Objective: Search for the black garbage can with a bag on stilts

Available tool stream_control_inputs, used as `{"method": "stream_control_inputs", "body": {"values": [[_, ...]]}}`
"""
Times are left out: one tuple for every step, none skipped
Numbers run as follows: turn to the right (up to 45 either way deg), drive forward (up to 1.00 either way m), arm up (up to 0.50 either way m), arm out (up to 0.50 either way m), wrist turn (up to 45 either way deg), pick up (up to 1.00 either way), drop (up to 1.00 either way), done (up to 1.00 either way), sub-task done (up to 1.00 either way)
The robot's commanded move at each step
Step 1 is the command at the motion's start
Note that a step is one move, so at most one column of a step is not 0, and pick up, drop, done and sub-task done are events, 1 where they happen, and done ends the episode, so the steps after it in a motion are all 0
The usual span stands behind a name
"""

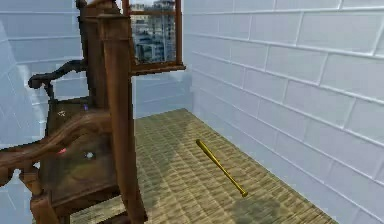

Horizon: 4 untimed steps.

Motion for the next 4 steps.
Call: {"method": "stream_control_inputs", "body": {"values": [[45.0, 0.00, 0.00, 0.00, 0.0, 0.00, 0.00, 0.00, 0.00], [45.0, 0.00, 0.00, 0.00, 0.0, 0.00, 0.00, 0.00, 0.00], [45.0, 0.00, 0.00, 0.00, 0.0, 0.00, 0.00, 0.00, 0.00], [24.0, 0.00, 0.00, 0.00, 0.0, 0.00, 0.00, 0.00, 0.00]]}}
